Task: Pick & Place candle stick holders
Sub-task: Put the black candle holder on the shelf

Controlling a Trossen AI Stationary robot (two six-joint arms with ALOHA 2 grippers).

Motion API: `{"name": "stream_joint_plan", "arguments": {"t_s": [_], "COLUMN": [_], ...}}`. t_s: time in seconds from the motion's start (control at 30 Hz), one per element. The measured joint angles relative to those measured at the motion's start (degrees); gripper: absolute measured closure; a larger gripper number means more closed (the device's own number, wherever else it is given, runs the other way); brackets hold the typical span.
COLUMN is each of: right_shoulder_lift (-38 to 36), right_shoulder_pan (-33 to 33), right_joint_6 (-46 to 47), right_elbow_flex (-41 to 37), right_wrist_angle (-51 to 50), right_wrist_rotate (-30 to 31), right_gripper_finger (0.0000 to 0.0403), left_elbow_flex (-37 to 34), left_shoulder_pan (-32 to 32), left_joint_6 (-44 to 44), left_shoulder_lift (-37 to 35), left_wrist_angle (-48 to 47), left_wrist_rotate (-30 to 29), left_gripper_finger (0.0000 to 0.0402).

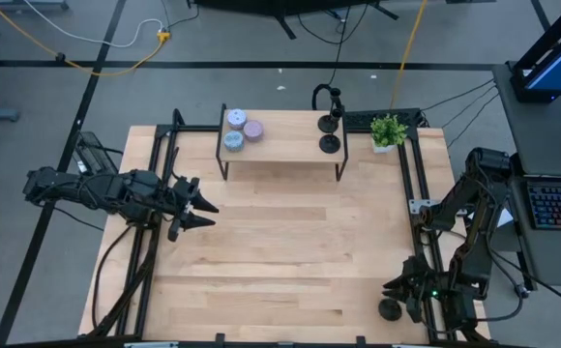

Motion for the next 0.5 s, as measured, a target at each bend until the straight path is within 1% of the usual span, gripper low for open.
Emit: {"name": "stream_joint_plan", "arguments": {"t_s": [0.1, 0.27, 0.37, 0.43, 0.5], "right_shoulder_lift": [-0.2, -0.5, -1.2, -2.0, -2.9], "right_shoulder_pan": [0.0, 0.0, -0.6, -1.4, -2.4], "right_joint_6": [-0.7, -0.9, -1.1, -2.6, -5.1], "right_elbow_flex": [0.0, 0.0, 0.0, 0.0, 0.0], "right_wrist_angle": [-0.1, -0.2, -0.2, -0.3, -0.2], "right_wrist_rotate": [0.4, 3.2, 4.6, 4.7, 4.8], "right_gripper_finger": [0.0326, 0.0326, 0.0313, 0.031, 0.0317], "left_elbow_flex": [0.0, 0.0, 0.0, 0.0, 0.0], "left_shoulder_pan": [0.0, 0.0, 0.0, 0.0, 0.0], "left_joint_6": [0.0, 0.0, 0.0, 0.0, 0.0], "left_shoulder_lift": [0.0, 0.0, 0.0, 0.0, 0.0], "left_wrist_angle": [0.0, 0.0, 0.0, 0.1, 0.2], "left_wrist_rotate": [0.0, 0.0, 0.0, 0.0, 0.0], "left_gripper_finger": [0.0213, 0.0213, 0.0213, 0.0213, 0.0213]}}
